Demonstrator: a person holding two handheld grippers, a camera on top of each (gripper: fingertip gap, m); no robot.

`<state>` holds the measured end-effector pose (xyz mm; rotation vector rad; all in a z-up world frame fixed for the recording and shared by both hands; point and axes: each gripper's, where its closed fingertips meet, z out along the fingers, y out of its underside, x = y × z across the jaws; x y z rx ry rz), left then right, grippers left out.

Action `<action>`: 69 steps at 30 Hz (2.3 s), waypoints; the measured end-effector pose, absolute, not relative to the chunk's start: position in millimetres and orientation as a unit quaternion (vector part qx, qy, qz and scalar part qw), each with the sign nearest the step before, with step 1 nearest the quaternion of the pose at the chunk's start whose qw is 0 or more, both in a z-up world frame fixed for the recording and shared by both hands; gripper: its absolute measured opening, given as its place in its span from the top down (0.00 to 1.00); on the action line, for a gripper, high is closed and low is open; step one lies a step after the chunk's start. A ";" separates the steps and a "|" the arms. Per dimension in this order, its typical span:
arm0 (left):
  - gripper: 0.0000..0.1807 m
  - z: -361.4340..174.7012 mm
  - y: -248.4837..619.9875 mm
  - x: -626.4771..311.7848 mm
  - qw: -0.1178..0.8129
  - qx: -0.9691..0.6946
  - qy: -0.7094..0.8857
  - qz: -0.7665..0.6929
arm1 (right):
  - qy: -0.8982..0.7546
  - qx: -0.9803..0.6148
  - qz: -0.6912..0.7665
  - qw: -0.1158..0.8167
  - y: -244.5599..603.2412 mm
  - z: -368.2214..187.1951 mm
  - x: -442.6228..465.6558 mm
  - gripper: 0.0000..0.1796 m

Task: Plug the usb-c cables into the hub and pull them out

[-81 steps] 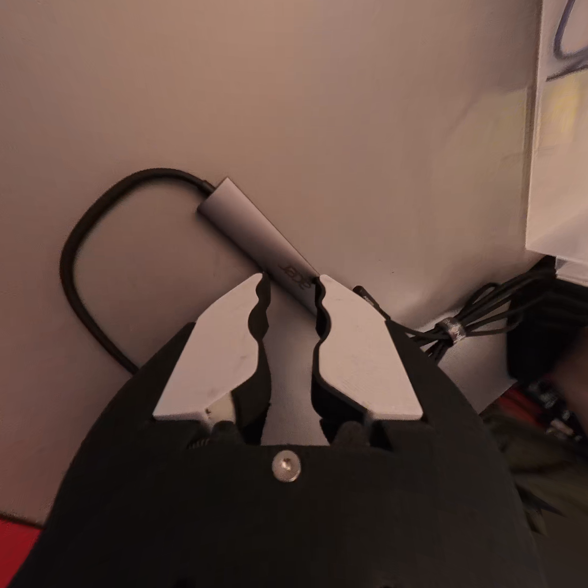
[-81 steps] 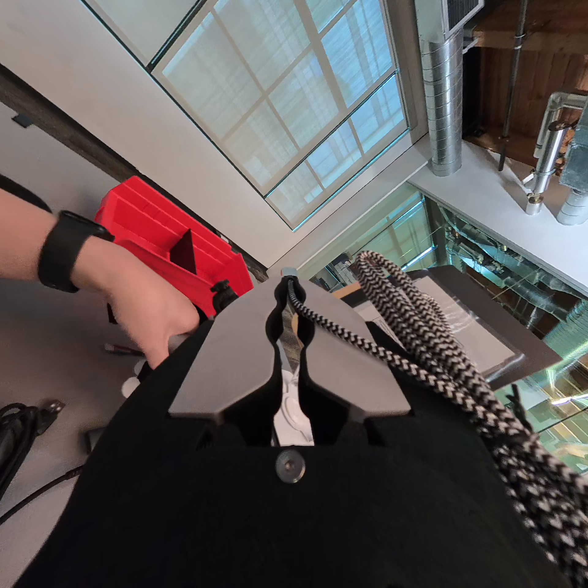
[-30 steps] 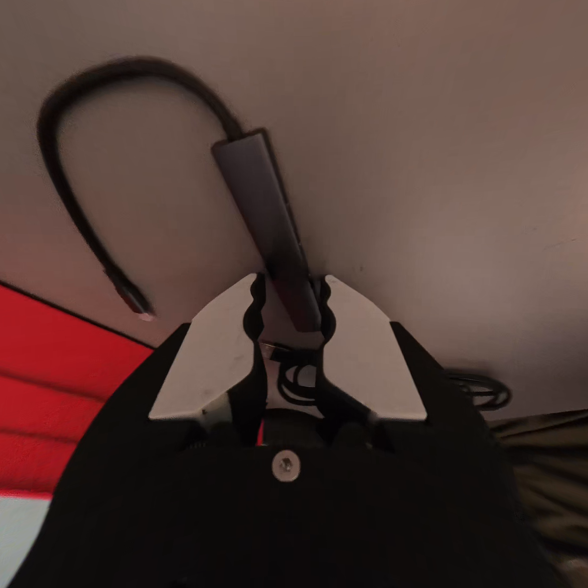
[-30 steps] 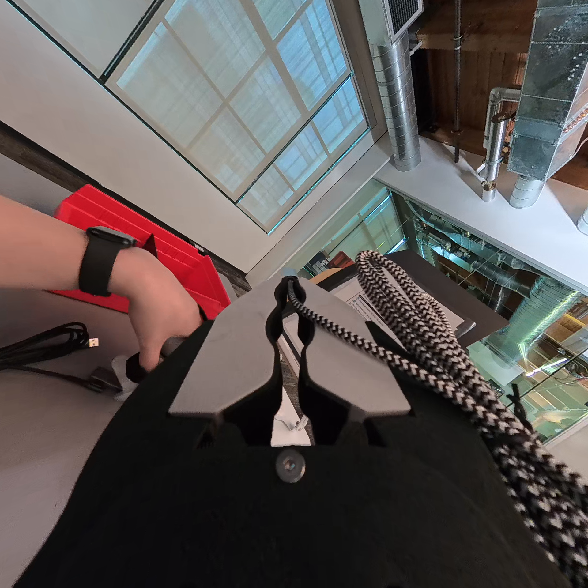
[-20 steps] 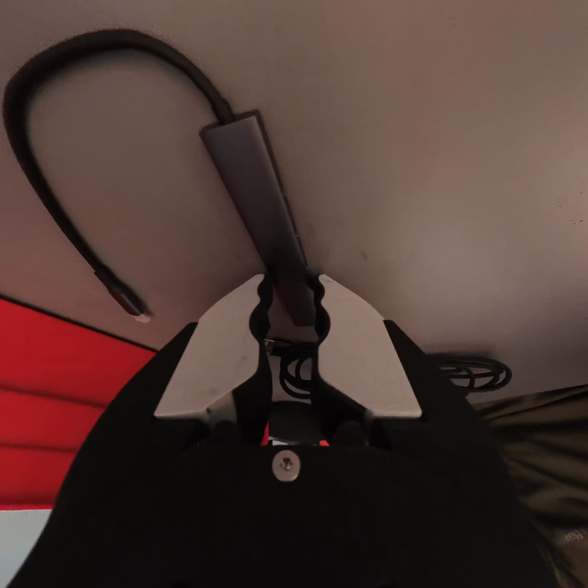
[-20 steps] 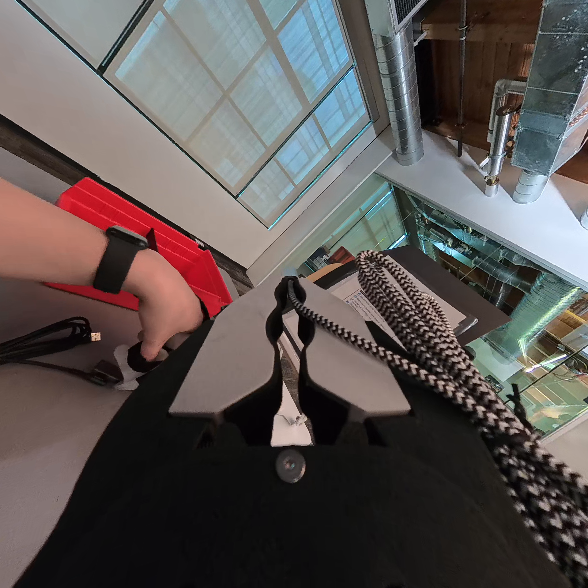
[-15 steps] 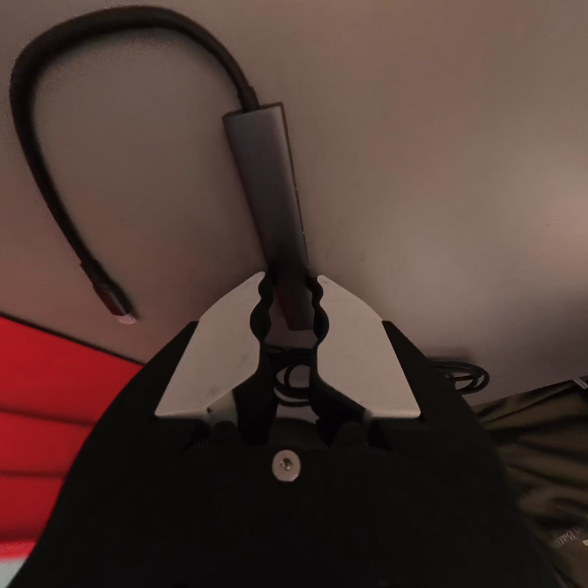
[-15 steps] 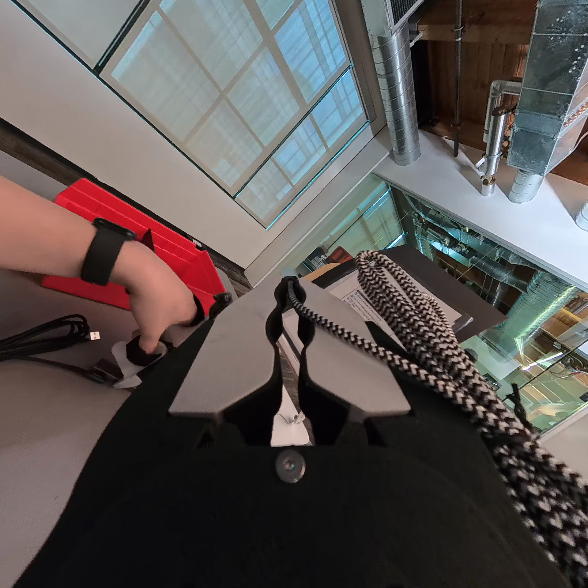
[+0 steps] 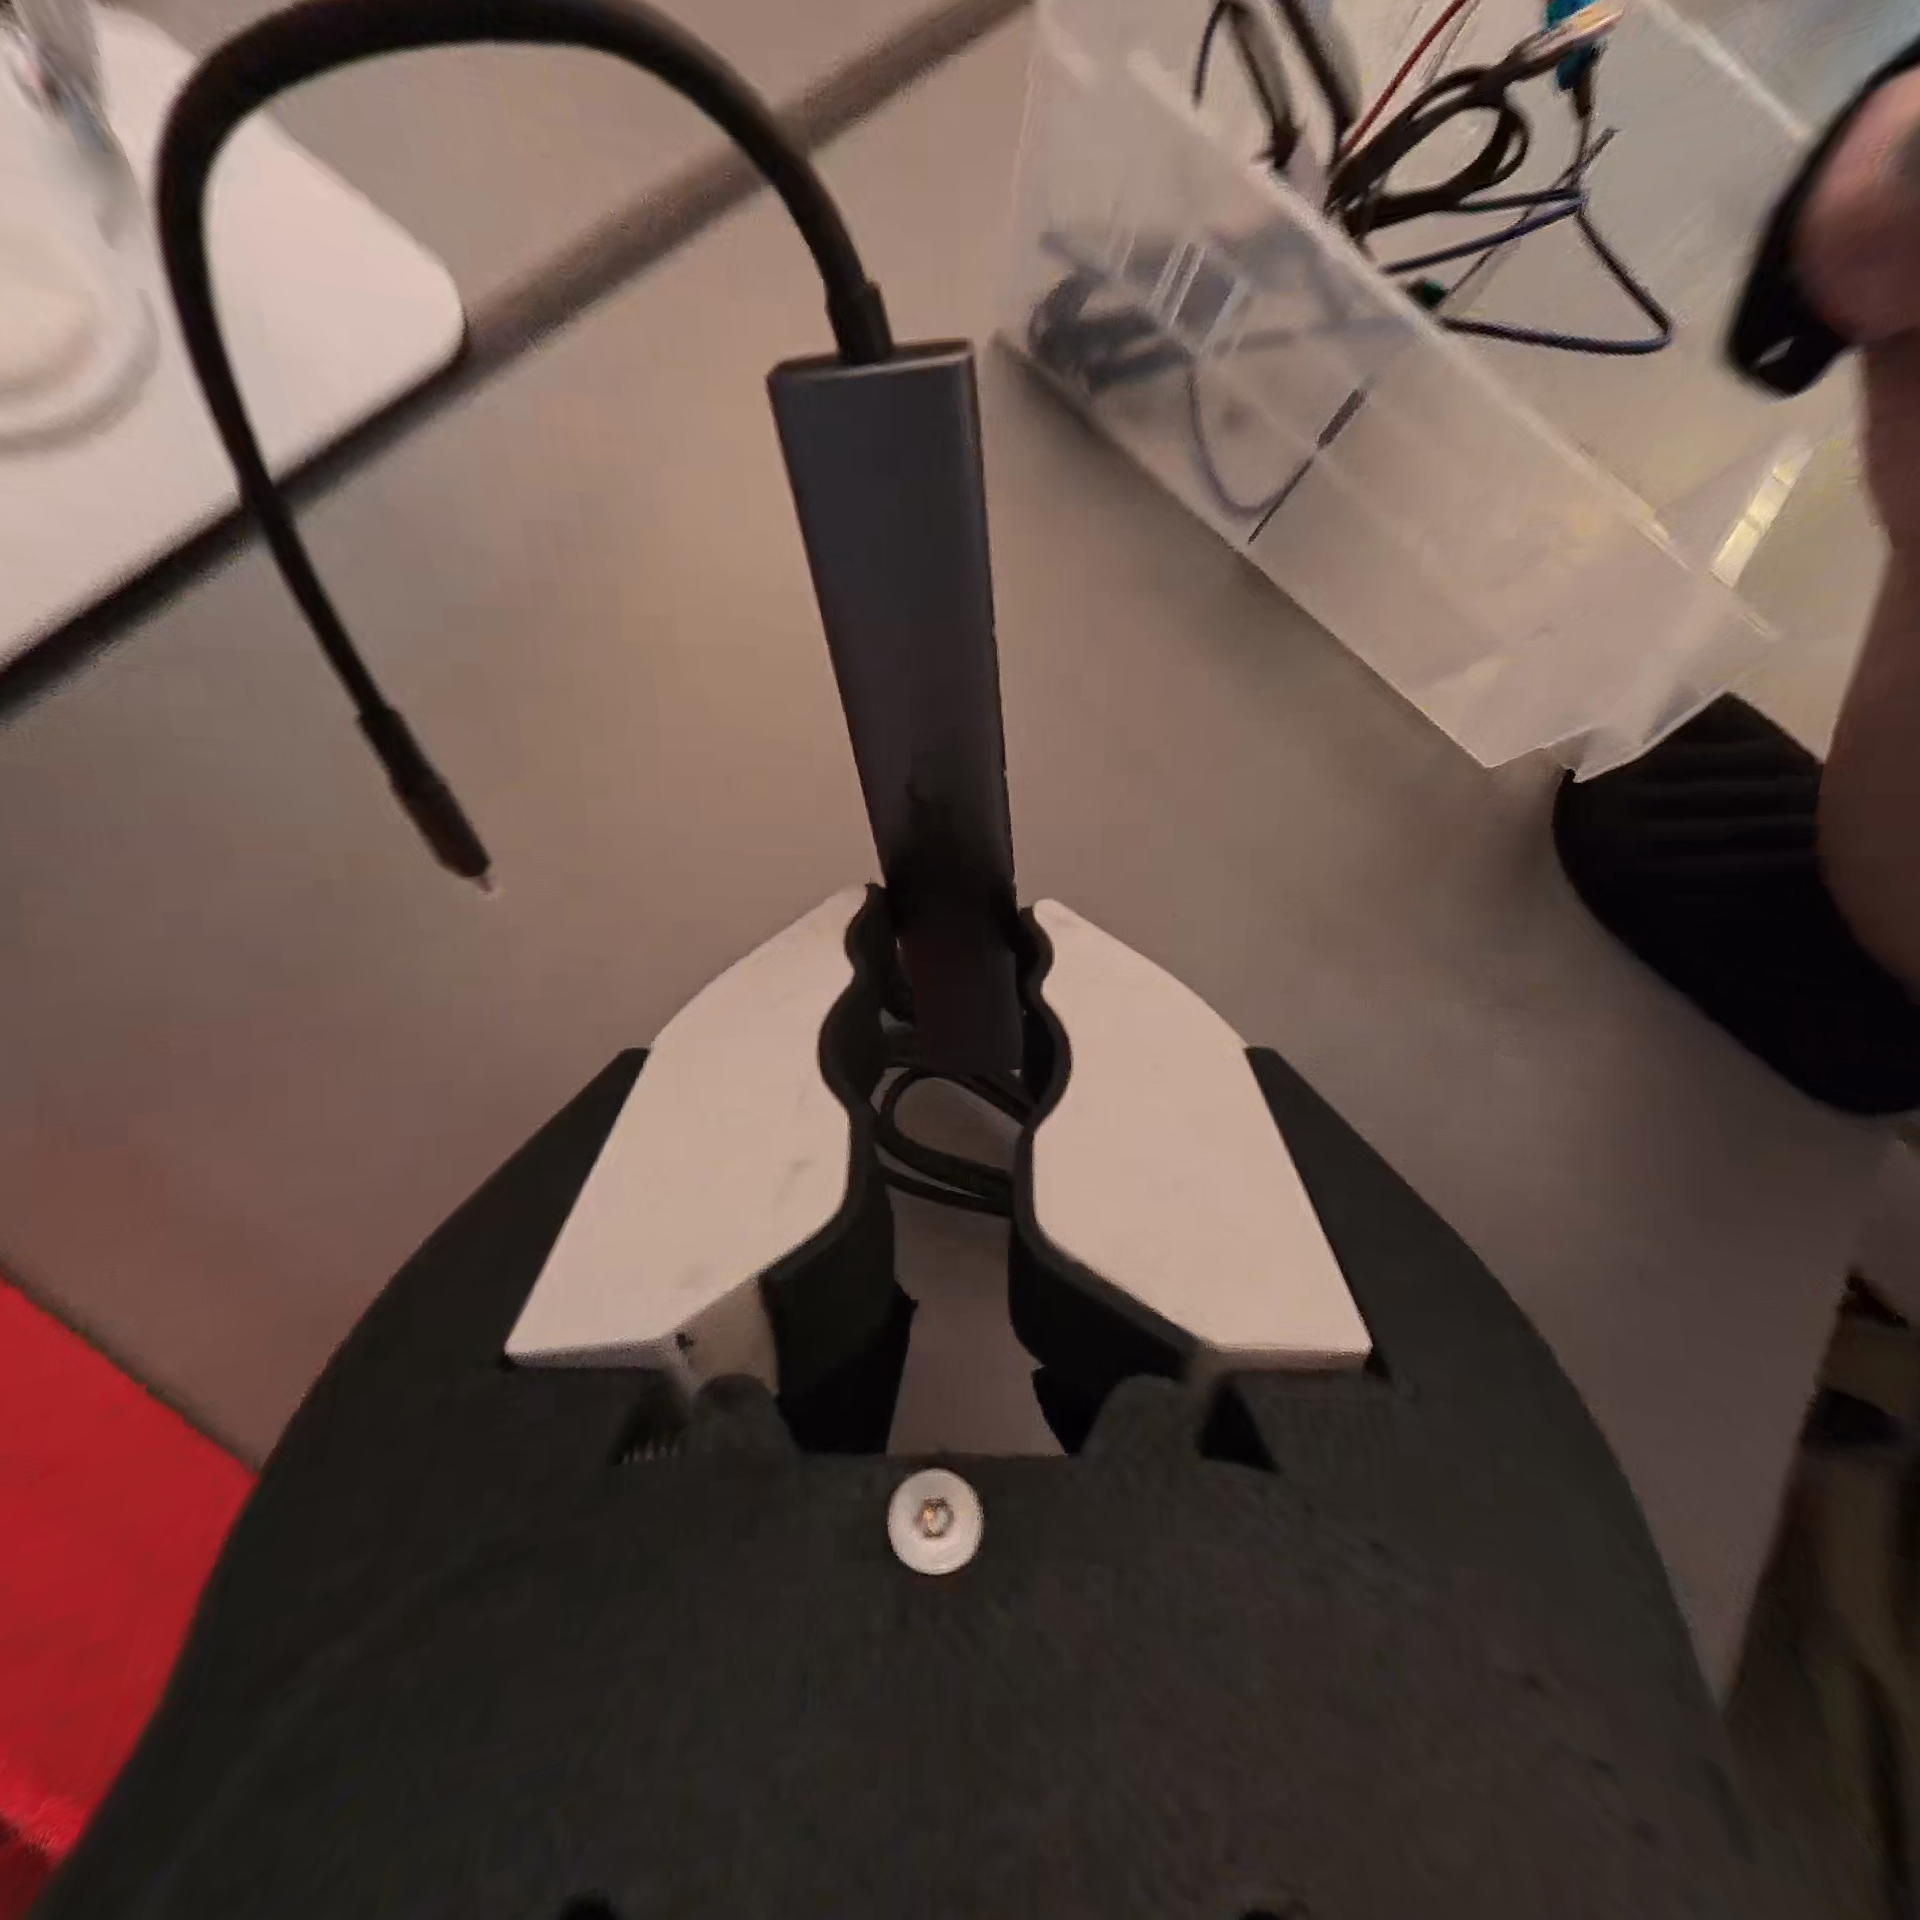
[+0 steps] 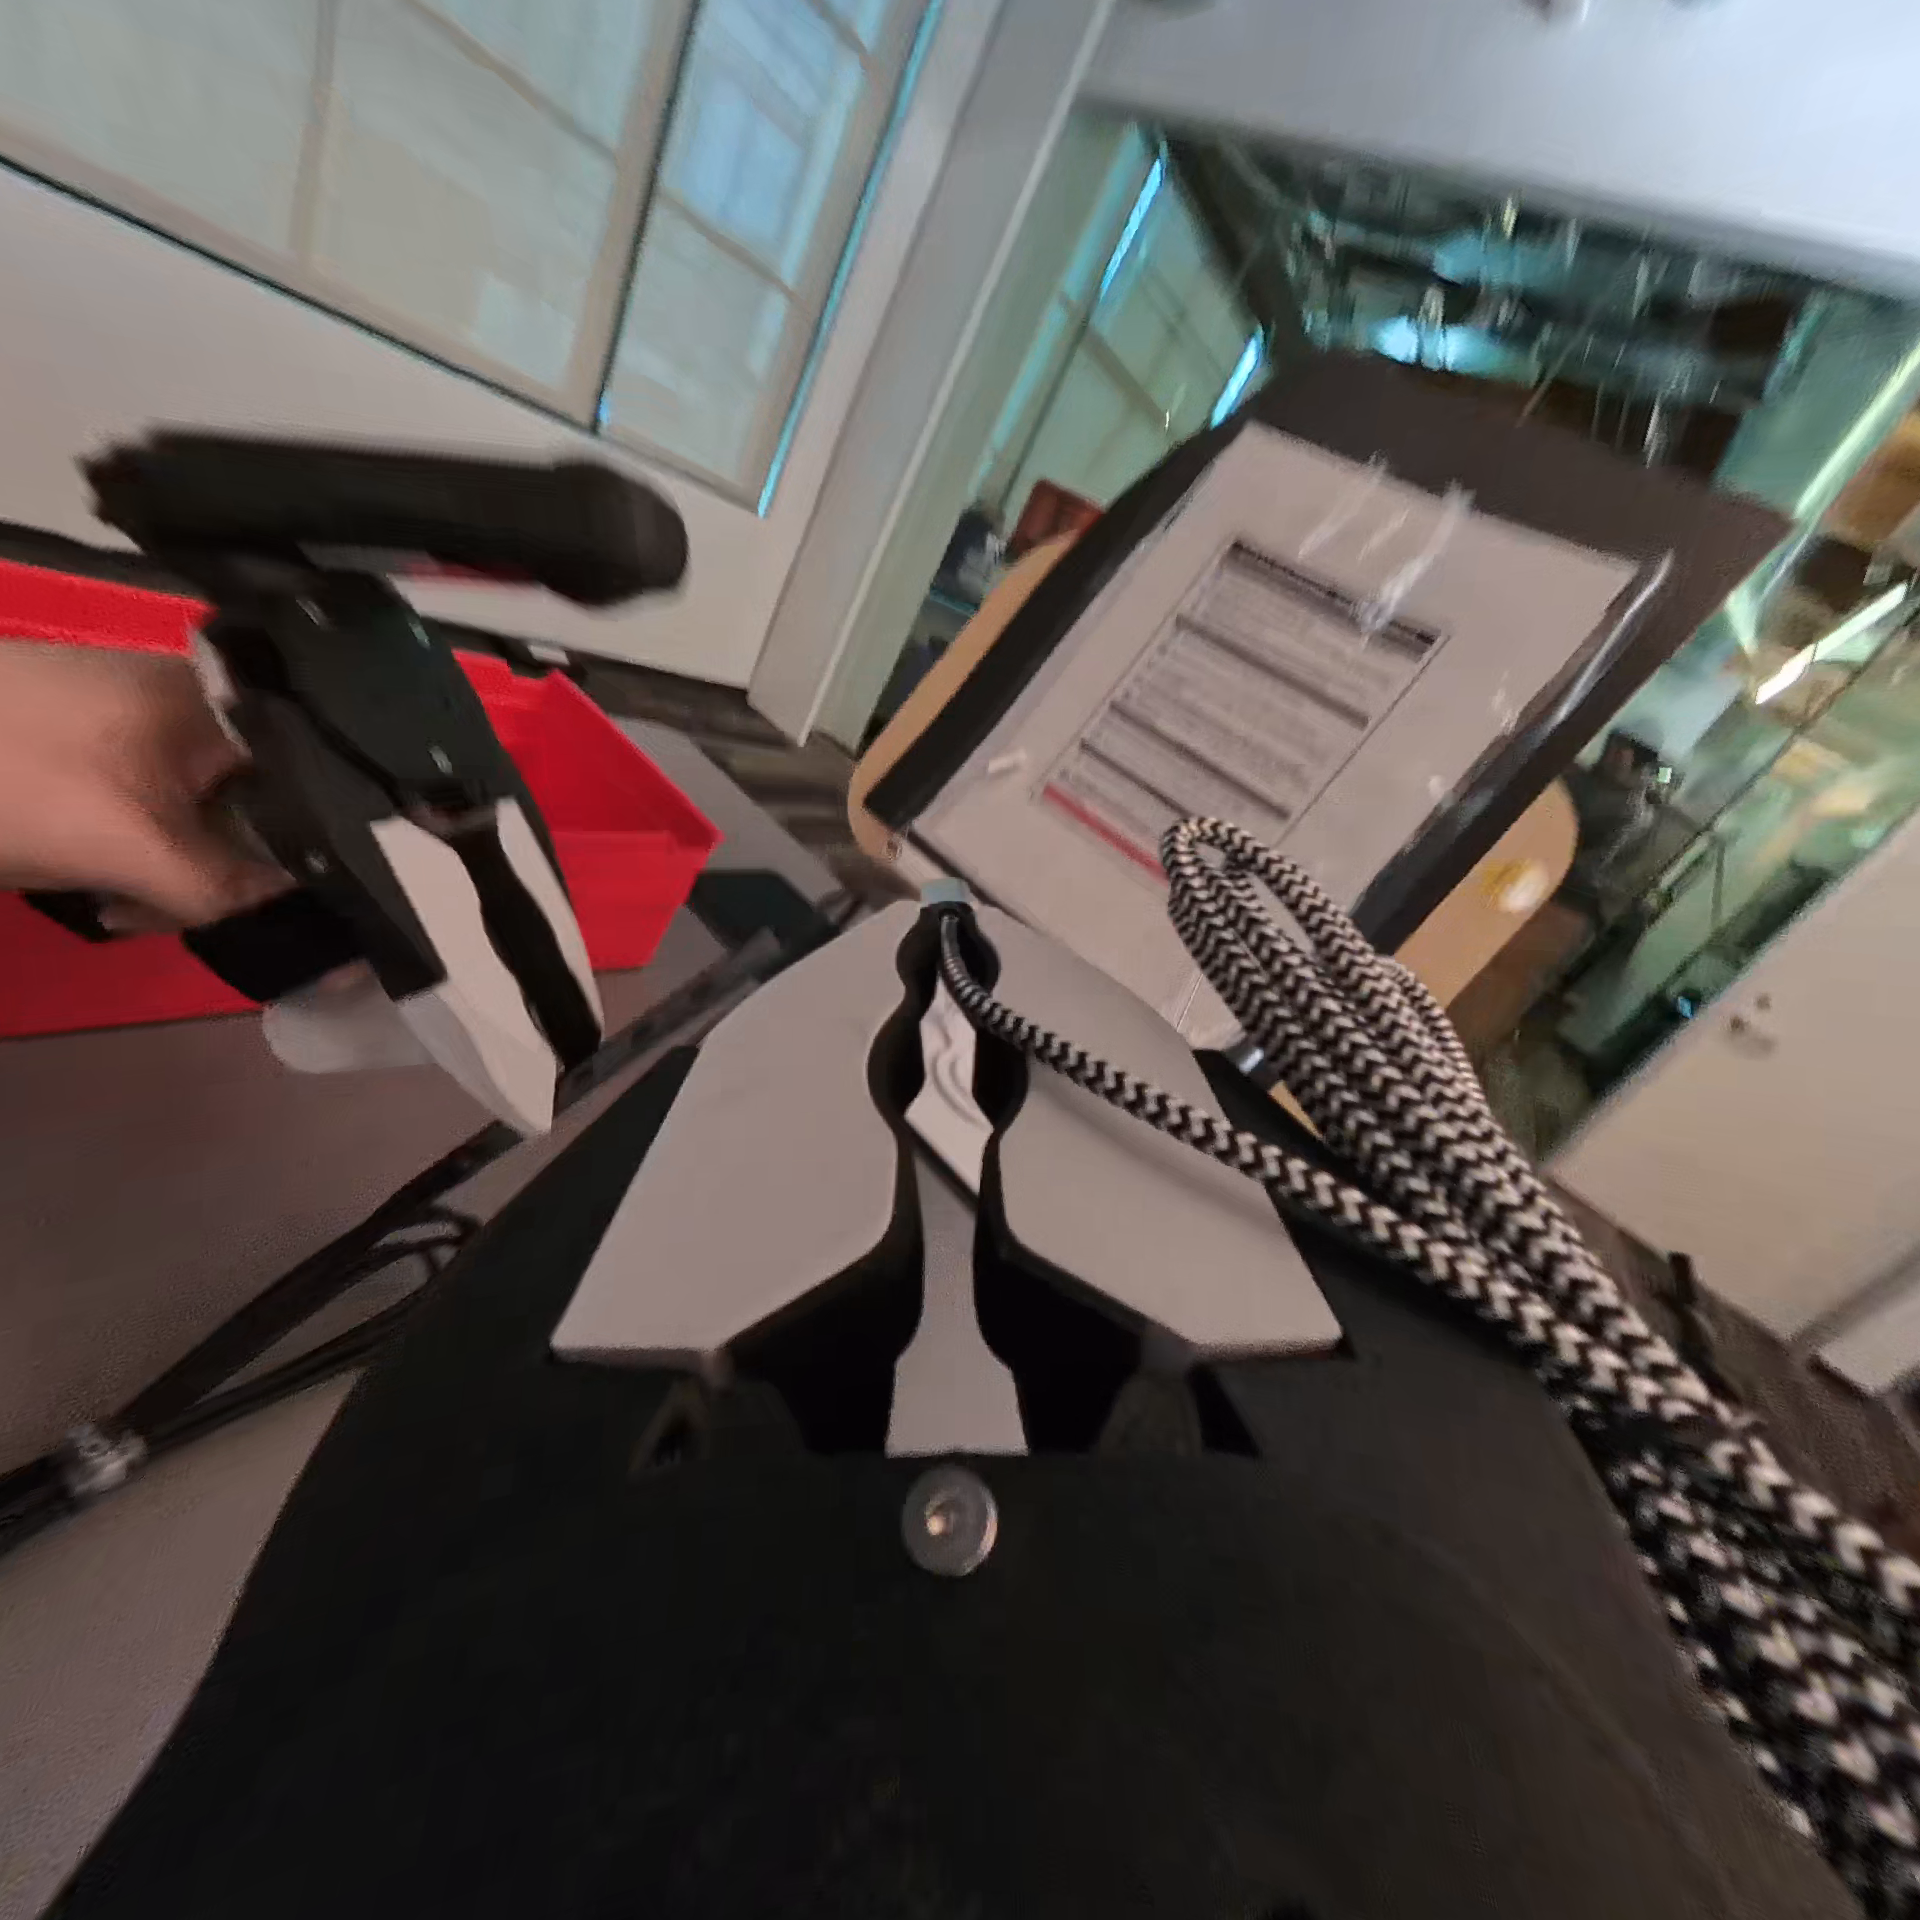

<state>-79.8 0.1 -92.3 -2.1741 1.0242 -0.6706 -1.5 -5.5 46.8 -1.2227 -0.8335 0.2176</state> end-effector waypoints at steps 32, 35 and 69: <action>0.87 -67.4 -31.9 -29.3 0.436 -0.681 0.586 -0.060 | -0.324 -0.759 0.392 0.406 -1.4 -81.9 -52.4 0.98; 0.87 -68.2 -29.9 -28.4 0.437 -0.683 0.582 -0.056 | -0.313 -0.764 0.393 0.405 0.3 -83.1 -51.1 0.98; 0.88 -33.5 -13.6 -75.4 0.414 -0.757 0.391 -0.320 | -0.420 -0.510 0.227 0.715 -35.1 41.3 -33.9 0.98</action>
